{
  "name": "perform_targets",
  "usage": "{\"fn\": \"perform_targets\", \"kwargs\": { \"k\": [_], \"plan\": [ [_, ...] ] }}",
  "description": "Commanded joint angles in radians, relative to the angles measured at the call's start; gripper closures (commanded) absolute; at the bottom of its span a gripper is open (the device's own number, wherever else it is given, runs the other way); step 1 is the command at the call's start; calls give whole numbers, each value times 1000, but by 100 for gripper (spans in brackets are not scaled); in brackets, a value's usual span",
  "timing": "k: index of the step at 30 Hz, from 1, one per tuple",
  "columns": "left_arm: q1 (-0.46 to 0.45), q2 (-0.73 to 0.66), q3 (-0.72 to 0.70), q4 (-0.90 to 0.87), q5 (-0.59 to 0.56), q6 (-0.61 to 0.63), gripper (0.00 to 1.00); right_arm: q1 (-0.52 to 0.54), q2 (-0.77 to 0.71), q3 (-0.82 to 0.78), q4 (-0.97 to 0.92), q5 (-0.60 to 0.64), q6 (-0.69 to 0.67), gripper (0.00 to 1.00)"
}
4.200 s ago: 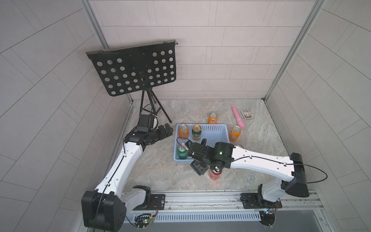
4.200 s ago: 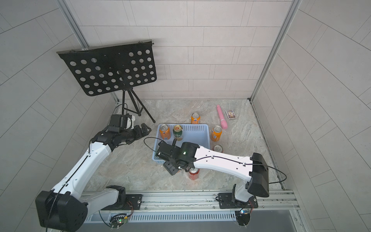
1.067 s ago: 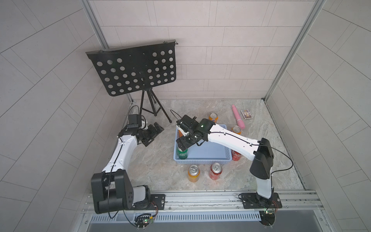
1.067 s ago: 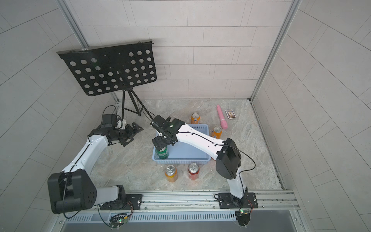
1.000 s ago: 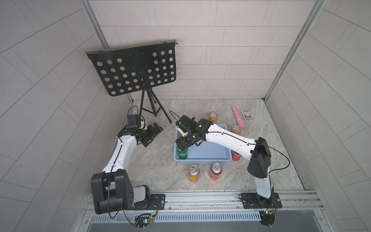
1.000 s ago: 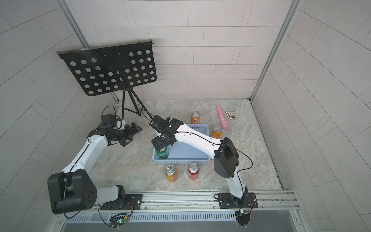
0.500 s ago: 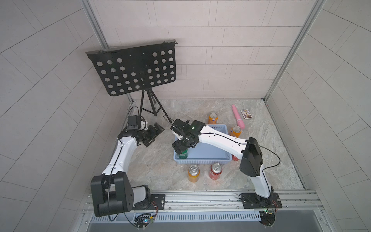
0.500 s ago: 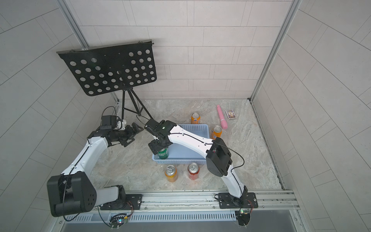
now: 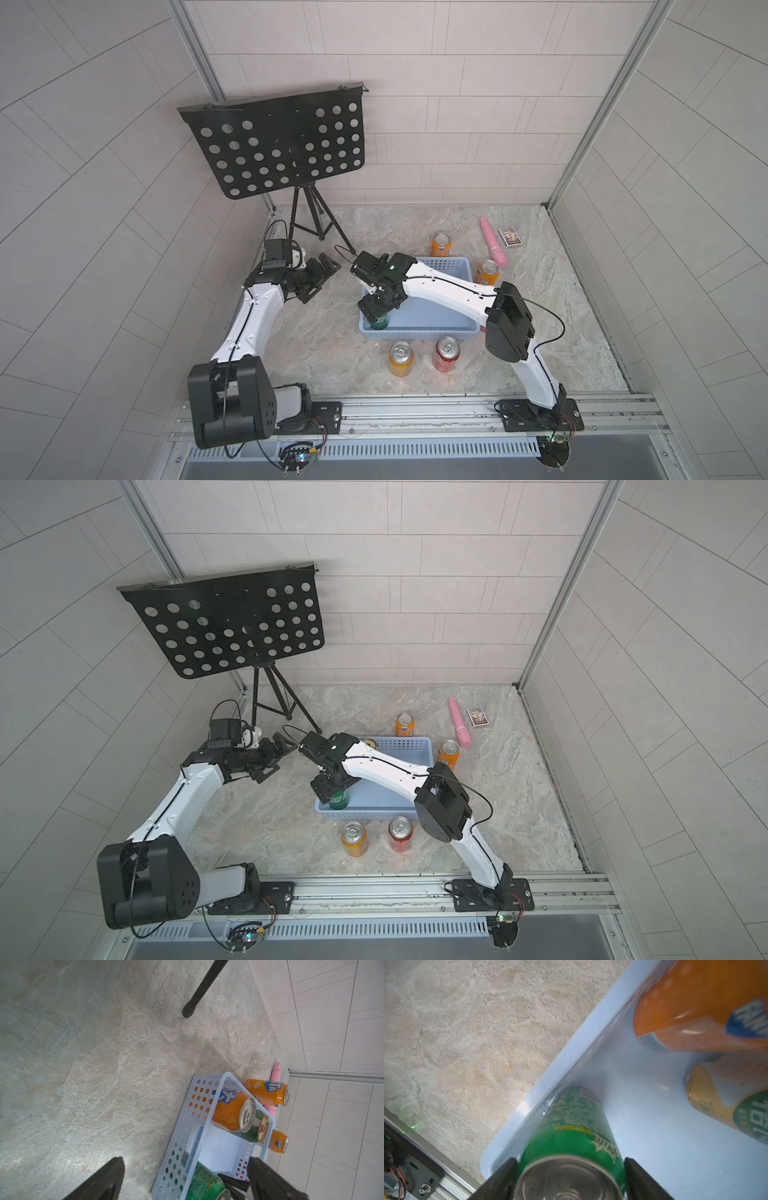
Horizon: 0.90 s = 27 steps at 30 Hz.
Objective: Take out the drinks from the basket
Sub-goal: Pick up the drink from the basket.
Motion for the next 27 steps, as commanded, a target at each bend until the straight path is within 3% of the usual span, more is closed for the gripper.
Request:
{"fn": "perform_targets", "kwargs": {
  "k": [1,3,11,19,27],
  "plan": [
    [-2,-17,-12,12,2,0,0,8,13,3,-25,9,-8,26],
    [-2,-18,-12,12,4,2,0,8,6,-2,-26,11,-8,31],
    [-2,-24,-12,6,-21,0,0,13,-31,3,-37,20,-11,68],
    [-5,-12,17,-14,8,13,0,8,-55,110,-124,47,-33,81],
    [-13,-78,39,-51,38,-6,0,-3,-95,181,-176,61,-36,84]
  ]
}}
